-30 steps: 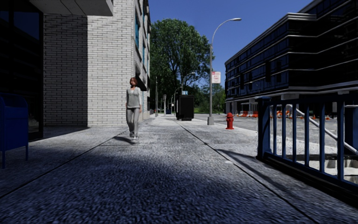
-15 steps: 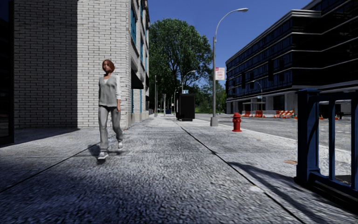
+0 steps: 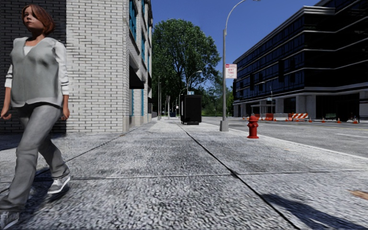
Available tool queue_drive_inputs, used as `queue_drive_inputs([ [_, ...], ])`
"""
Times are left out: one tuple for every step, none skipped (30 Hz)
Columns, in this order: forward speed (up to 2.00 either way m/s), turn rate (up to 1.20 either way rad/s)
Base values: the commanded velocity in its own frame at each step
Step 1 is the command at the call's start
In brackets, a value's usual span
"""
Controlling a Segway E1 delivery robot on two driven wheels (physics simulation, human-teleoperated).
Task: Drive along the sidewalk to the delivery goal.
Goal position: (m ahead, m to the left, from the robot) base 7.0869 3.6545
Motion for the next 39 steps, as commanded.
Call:
queue_drive_inputs([
  [2.00,0.01],
  [2.00,0.08],
  [2.00,0.11],
  [2.00,0.15],
  [2.00,0.15],
  [2.00,0.17],
  [2.00,0.22],
  [2.00,0.29],
  [2.00,0.34],
  [2.00,0.34],
  [2.00,0.37],
  [2.00,0.38],
  [2.00,0.40],
  [2.00,0.40],
  [2.00,0.43],
  [2.00,0.45],
  [2.00,0.46],
  [2.00,0.47],
  [2.00,0.47],
  [2.00,0.48],
  [2.00,0.49],
  [1.99,0.49],
  [1.99,0.49],
  [1.92,0.49],
  [1.83,0.49],
  [1.65,0.54],
  [1.65,0.54],
  [1.59,0.57],
  [1.57,0.58],
  [1.56,0.59],
  [1.55,0.59],
  [1.55,0.59],
  [1.55,0.59],
  [1.54,0.59],
  [1.54,0.59],
  [1.54,0.59],
  [1.54,0.59],
  [1.54,0.59],
  [1.54,0.59],
])
